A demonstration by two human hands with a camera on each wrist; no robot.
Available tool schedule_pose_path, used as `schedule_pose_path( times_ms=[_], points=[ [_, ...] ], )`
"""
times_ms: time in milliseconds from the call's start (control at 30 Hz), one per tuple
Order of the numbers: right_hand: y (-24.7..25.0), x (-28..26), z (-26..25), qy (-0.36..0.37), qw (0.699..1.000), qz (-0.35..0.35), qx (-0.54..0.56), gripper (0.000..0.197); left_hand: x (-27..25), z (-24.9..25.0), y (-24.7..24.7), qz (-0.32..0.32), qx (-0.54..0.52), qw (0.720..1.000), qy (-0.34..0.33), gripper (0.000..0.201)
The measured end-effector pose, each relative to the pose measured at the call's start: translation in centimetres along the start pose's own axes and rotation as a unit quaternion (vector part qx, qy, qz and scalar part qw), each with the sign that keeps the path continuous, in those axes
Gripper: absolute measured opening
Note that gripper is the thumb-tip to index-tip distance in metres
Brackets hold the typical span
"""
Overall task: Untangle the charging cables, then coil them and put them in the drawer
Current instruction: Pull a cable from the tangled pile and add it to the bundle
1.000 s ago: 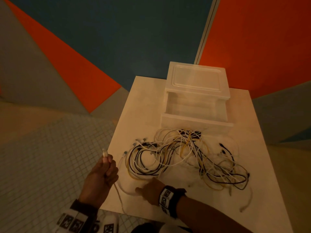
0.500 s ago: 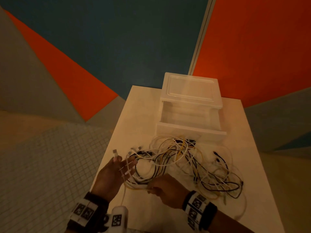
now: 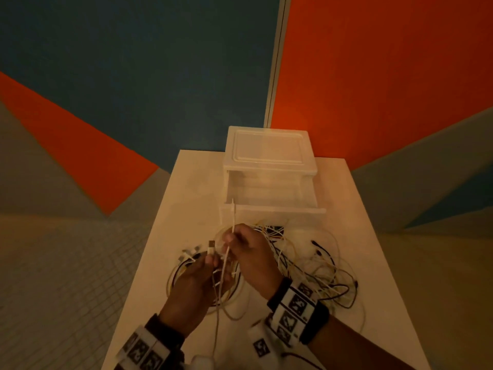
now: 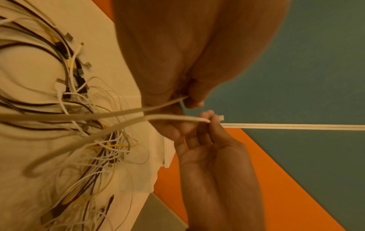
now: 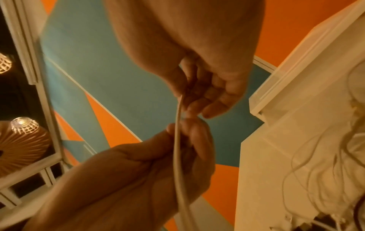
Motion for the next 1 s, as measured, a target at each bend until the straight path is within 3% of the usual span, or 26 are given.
schedule_pose_path(
  times_ms=[200,400,567,700,833,933,1000],
  points=[
    [-0.1,-2.4,1.0,0.044,0.988,-0.088,-0.117,0.015,0.7,1.3,-0.7,-0.003,0.02,0.999,-0.051,0.024],
    [-1.1,-2.6,1.3,0.049,0.982,-0.06,-0.173,0.016,1.2,0.4,-1.1,-0.031,-0.007,0.998,-0.05,0.042],
    [-1.8,-3.0,1.3,0.06,0.978,-0.058,-0.191,0.016,1.2,0.2,-1.2,-0.038,0.004,0.997,-0.061,0.029],
    [-1.8,-3.8,2.3,0.078,0.971,-0.101,-0.203,0.025,1.2,0.9,-1.2,-0.023,0.017,0.995,-0.097,0.029],
    [0.1,-6.5,6.9,0.092,0.937,-0.185,-0.281,0.024,1.6,5.0,-0.2,0.0,-0.061,0.99,-0.125,0.029],
    [3.3,-6.7,10.7,0.091,0.925,-0.125,-0.347,0.027,1.3,6.7,1.1,-0.007,-0.05,0.991,-0.123,0.028],
    [4.5,-5.7,10.5,0.093,0.924,-0.075,-0.363,0.02,0.9,5.8,1.0,-0.013,0.046,0.99,-0.13,0.024]
  ],
)
Point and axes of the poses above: each hand's wrist, its own x-axis towards the middle knuckle, its own y-axis out of the back of the hand, z = x × y, the point moved 2 cm from there along x, towards the middle knuckle, and after that the axes turned 15 degrees about -x, right-handed, at the moved point
